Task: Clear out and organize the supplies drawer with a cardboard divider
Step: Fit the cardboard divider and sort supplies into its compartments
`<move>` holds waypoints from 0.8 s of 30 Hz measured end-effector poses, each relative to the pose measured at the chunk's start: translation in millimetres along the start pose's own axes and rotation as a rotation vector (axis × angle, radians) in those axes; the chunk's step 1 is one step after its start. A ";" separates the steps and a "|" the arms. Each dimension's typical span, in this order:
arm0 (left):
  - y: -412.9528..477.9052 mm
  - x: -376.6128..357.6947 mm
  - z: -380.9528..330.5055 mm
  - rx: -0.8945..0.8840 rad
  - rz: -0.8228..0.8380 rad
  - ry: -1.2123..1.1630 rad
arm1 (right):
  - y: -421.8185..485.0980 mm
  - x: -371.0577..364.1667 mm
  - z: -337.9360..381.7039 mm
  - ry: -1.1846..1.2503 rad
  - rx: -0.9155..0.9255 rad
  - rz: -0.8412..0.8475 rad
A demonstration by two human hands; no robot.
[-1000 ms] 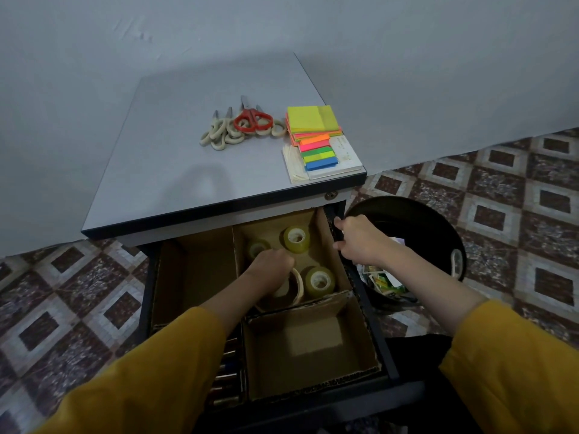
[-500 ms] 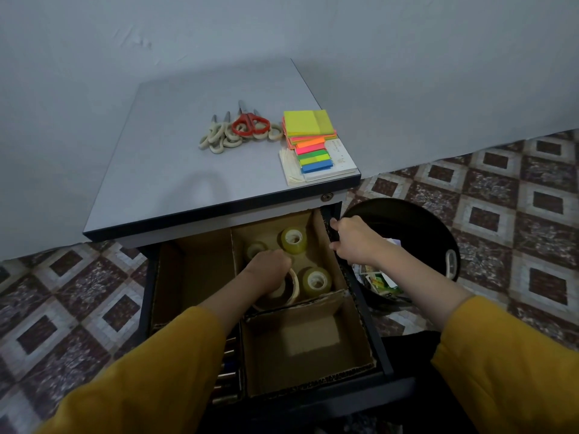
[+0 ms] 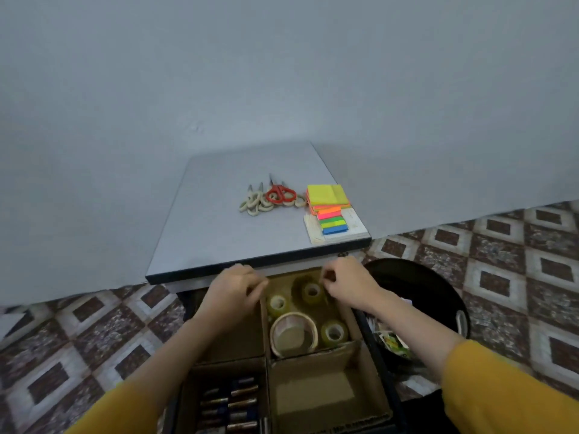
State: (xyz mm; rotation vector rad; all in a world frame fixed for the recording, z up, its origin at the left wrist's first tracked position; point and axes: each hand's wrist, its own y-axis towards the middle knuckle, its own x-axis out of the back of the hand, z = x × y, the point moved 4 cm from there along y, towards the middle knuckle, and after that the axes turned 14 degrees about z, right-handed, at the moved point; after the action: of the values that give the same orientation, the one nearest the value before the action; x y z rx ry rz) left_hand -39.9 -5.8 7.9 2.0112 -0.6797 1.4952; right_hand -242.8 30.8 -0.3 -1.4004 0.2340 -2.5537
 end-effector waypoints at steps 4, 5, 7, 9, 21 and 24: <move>9.0 34.4 20.6 0.126 -0.132 -0.048 | 14.0 35.8 37.6 0.046 0.086 -0.108; 13.0 40.3 26.4 0.157 -0.147 -0.049 | 19.8 43.7 44.4 0.040 0.091 -0.139; 21.5 47.4 36.5 0.222 -0.146 -0.062 | 32.2 57.4 53.5 0.019 0.077 -0.183; 31.3 53.9 47.0 0.261 -0.158 -0.077 | 47.4 70.6 58.8 -0.002 0.055 -0.222; 117.8 62.2 89.0 0.318 0.012 -0.156 | 152.4 82.3 75.6 -0.214 0.051 -0.065; 135.2 48.4 86.3 0.289 0.055 -0.130 | 169.9 70.7 74.8 -0.270 -0.013 -0.019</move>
State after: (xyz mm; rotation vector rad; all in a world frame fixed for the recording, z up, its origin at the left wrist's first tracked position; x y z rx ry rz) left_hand -58.9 -166.8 50.3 2.3405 -0.6028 1.5793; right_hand -197.0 -154.2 55.6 -1.7376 0.1924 -2.3452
